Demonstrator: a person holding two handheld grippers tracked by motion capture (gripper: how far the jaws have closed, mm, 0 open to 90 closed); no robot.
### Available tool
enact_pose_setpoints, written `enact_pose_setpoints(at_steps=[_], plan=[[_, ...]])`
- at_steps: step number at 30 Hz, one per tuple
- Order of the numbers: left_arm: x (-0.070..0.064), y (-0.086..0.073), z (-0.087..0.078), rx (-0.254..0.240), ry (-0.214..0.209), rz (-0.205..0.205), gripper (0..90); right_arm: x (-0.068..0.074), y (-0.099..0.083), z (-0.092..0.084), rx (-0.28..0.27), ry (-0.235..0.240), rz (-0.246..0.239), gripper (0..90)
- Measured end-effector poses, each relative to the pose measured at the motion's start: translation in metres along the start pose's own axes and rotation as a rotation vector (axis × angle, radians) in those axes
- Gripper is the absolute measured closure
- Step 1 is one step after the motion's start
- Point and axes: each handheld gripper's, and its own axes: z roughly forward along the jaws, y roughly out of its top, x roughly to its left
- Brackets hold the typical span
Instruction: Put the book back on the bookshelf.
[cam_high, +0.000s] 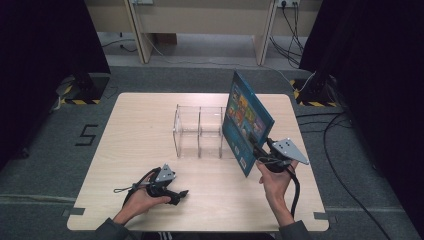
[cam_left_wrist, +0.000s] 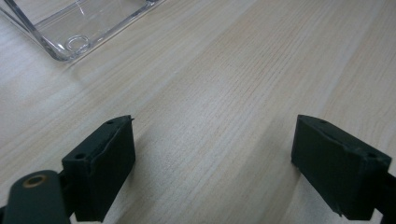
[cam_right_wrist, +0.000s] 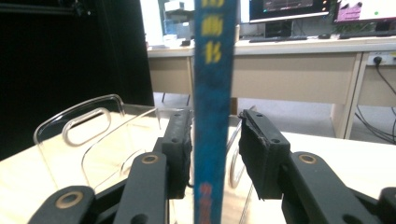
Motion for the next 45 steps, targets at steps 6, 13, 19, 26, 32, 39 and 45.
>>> enact_pose_setpoints(at_steps=[6,13,19,26,32,39,45], plan=[[0.000,0.000,0.000,-0.001,0.000,0.000,12.7,-0.006,-0.003,-0.009,0.016,-0.004,0.035,54.4],[0.000,0.000,0.000,0.002,-0.001,0.001,12.7,-0.008,-0.007,-0.020,0.032,0.015,0.034,48.1],[-0.001,0.000,0.000,0.003,-0.002,0.005,11.7,-0.009,-0.011,-0.027,0.043,0.024,0.023,46.9],[-0.003,0.000,0.001,0.011,-0.007,0.009,8.5,-0.012,-0.014,-0.034,0.046,0.021,0.032,46.0],[-0.003,0.000,0.001,0.014,-0.009,0.009,7.8,-0.014,-0.017,-0.042,0.048,0.029,0.038,45.5],[-0.004,0.001,0.001,0.015,-0.009,0.011,6.9,-0.016,-0.018,-0.049,0.045,0.033,0.041,44.7],[-0.004,0.001,0.002,0.016,-0.012,0.012,5.4,-0.019,-0.020,-0.055,0.042,0.030,0.054,41.4]])
